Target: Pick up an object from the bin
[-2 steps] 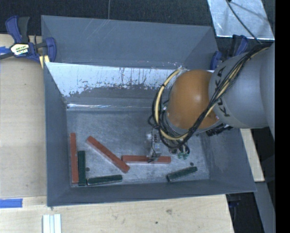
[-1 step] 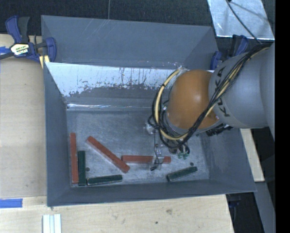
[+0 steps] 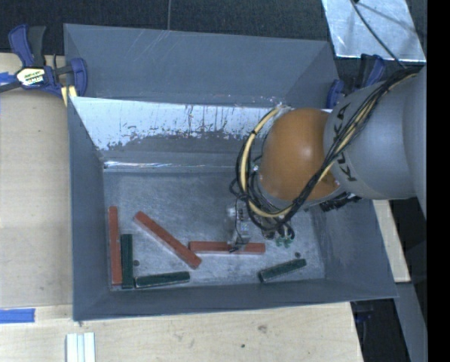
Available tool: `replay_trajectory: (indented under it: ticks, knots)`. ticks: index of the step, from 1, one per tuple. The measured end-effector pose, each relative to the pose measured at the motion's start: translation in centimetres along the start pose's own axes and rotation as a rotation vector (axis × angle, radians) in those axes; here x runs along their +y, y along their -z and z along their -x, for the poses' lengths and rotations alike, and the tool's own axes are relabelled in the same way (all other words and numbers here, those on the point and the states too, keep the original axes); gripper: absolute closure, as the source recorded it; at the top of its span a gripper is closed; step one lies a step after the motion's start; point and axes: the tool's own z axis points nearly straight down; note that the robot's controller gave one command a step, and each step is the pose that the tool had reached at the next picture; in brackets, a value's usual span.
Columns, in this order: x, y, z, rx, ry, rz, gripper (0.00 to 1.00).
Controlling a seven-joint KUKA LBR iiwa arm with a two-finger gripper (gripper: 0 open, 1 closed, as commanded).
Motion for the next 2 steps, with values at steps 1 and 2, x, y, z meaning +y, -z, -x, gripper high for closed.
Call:
replay_trajectory:
  ticks: [1, 2]
  knots:
    - [0.0, 0.0, 0.0, 0.0, 0.0, 0.0, 0.0]
    - [0.0, 0.0, 0.0, 0.0, 0.0, 0.0, 1.0]
